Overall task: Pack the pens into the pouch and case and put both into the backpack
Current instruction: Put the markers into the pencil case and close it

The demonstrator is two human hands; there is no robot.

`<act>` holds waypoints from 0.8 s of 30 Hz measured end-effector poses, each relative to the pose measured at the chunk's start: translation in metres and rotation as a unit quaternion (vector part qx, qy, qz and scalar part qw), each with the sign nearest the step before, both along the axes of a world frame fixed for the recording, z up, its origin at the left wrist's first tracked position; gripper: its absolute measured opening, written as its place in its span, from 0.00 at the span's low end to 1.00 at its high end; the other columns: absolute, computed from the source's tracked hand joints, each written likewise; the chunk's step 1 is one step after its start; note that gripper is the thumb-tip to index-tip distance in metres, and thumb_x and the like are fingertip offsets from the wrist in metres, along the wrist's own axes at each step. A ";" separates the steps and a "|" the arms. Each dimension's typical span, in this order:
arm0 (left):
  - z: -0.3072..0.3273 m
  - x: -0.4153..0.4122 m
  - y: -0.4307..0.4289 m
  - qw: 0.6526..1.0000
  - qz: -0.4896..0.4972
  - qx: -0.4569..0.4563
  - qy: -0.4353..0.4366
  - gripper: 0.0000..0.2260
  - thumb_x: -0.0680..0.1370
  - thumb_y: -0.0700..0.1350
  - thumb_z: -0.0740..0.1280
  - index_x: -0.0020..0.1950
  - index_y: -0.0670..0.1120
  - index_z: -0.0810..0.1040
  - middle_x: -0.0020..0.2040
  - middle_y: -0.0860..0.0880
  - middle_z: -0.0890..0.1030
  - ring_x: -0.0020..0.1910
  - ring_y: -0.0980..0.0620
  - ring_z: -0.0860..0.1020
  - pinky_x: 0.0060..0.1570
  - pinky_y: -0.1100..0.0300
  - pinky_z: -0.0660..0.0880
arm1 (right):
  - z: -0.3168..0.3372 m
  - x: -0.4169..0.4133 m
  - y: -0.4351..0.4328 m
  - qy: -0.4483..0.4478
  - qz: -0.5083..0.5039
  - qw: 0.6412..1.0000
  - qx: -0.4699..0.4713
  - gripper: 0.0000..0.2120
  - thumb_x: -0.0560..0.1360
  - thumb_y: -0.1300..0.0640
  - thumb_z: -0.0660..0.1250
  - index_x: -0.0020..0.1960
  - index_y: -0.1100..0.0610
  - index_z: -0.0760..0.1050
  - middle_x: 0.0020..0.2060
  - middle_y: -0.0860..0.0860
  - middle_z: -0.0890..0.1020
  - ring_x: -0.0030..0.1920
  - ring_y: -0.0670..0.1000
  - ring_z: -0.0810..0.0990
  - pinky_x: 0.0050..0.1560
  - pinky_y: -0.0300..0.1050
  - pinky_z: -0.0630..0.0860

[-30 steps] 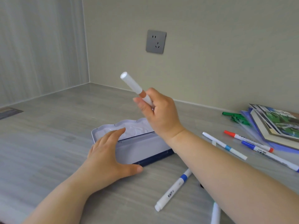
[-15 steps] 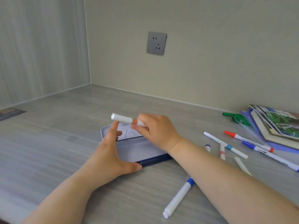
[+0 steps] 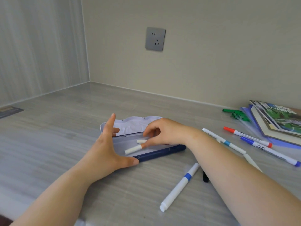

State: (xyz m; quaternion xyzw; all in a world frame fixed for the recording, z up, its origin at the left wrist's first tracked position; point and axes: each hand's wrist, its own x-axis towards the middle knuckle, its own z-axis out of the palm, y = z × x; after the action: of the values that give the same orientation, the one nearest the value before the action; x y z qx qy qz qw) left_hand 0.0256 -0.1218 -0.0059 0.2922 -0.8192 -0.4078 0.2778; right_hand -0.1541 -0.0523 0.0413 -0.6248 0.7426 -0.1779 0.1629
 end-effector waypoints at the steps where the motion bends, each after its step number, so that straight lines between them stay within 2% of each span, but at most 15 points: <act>1: 0.000 0.000 0.000 1.000 -0.001 -0.002 -0.002 0.57 0.57 0.45 0.79 0.71 0.58 0.41 0.59 0.56 0.65 0.57 0.61 0.65 0.55 0.66 0.59 | 0.002 0.000 0.000 -0.016 -0.010 1.000 -0.021 0.10 0.68 0.49 0.71 0.47 0.50 0.79 0.33 0.39 0.73 0.33 0.38 0.73 0.32 0.26 0.68; 4: 0.001 0.001 0.001 1.000 -0.004 -0.007 -0.006 0.55 0.58 0.46 0.78 0.72 0.58 0.43 0.59 0.56 0.65 0.57 0.60 0.65 0.55 0.66 0.58 | 0.018 -0.005 0.005 -0.043 -0.059 0.991 -0.109 0.04 0.71 0.53 0.68 0.43 0.53 0.79 0.35 0.42 0.78 0.38 0.44 0.74 0.42 0.36 0.69; 6: 0.001 0.002 0.001 1.000 -0.004 -0.008 -0.004 0.53 0.59 0.46 0.78 0.72 0.59 0.44 0.59 0.57 0.65 0.57 0.60 0.65 0.55 0.65 0.58 | 0.031 -0.010 0.015 -0.020 -0.095 0.986 -0.133 0.05 0.73 0.54 0.66 0.44 0.55 0.79 0.39 0.47 0.80 0.42 0.46 0.75 0.46 0.39 0.69; 10: 0.002 0.002 0.004 1.000 -0.013 -0.016 -0.001 0.50 0.59 0.45 0.78 0.71 0.58 0.50 0.59 0.56 0.66 0.57 0.59 0.65 0.55 0.63 0.59 | 0.049 -0.026 0.059 0.084 -0.202 0.974 -0.057 0.08 0.75 0.54 0.62 0.48 0.55 0.78 0.47 0.50 0.80 0.45 0.49 0.74 0.44 0.40 0.68; 12: 0.002 0.002 0.005 0.999 -0.021 -0.027 -0.003 0.49 0.59 0.45 0.78 0.71 0.58 0.52 0.58 0.55 0.67 0.56 0.58 0.66 0.55 0.63 0.60 | 0.055 -0.032 0.088 0.098 -0.261 0.960 -0.012 0.10 0.74 0.53 0.62 0.51 0.55 0.78 0.48 0.50 0.79 0.46 0.50 0.74 0.39 0.37 0.68; 13: 0.002 0.002 0.006 0.999 -0.025 -0.031 -0.006 0.48 0.59 0.45 0.78 0.71 0.58 0.53 0.57 0.55 0.67 0.56 0.57 0.66 0.55 0.62 0.60 | 0.054 -0.035 0.105 0.103 -0.286 0.953 0.010 0.11 0.74 0.51 0.63 0.53 0.54 0.77 0.50 0.50 0.79 0.49 0.50 0.74 0.41 0.38 0.69; 16: 0.001 0.003 0.007 0.999 -0.033 -0.038 -0.006 0.47 0.59 0.44 0.78 0.71 0.57 0.55 0.57 0.55 0.68 0.55 0.57 0.66 0.55 0.61 0.60 | 0.044 -0.043 0.156 0.106 -0.355 0.925 0.090 0.23 0.73 0.47 0.65 0.64 0.55 0.69 0.64 0.53 0.73 0.62 0.53 0.71 0.57 0.41 0.67; 21: -0.006 0.001 0.003 0.997 -0.048 -0.063 -0.006 0.47 0.58 0.44 0.79 0.70 0.56 0.56 0.56 0.54 0.69 0.55 0.56 0.67 0.55 0.59 0.61 | 0.011 -0.052 0.216 -0.001 -0.452 0.891 0.054 0.24 0.71 0.47 0.67 0.63 0.55 0.68 0.64 0.55 0.72 0.62 0.53 0.71 0.58 0.42 0.66; 24: -0.011 0.000 -0.003 0.996 -0.046 -0.069 -0.009 0.49 0.55 0.47 0.80 0.70 0.58 0.57 0.55 0.55 0.70 0.55 0.55 0.68 0.56 0.57 0.63 | -0.005 -0.049 0.223 0.048 -0.462 0.883 0.070 0.19 0.71 0.53 0.67 0.60 0.57 0.71 0.61 0.56 0.76 0.60 0.54 0.74 0.54 0.42 0.69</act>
State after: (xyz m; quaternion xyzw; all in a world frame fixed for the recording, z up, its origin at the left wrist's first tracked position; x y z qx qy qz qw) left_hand 0.0254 -0.1247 -0.0173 0.2376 -0.8605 -0.3600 0.2710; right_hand -0.2034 0.1704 0.0360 -0.2055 0.9645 -0.1507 0.0697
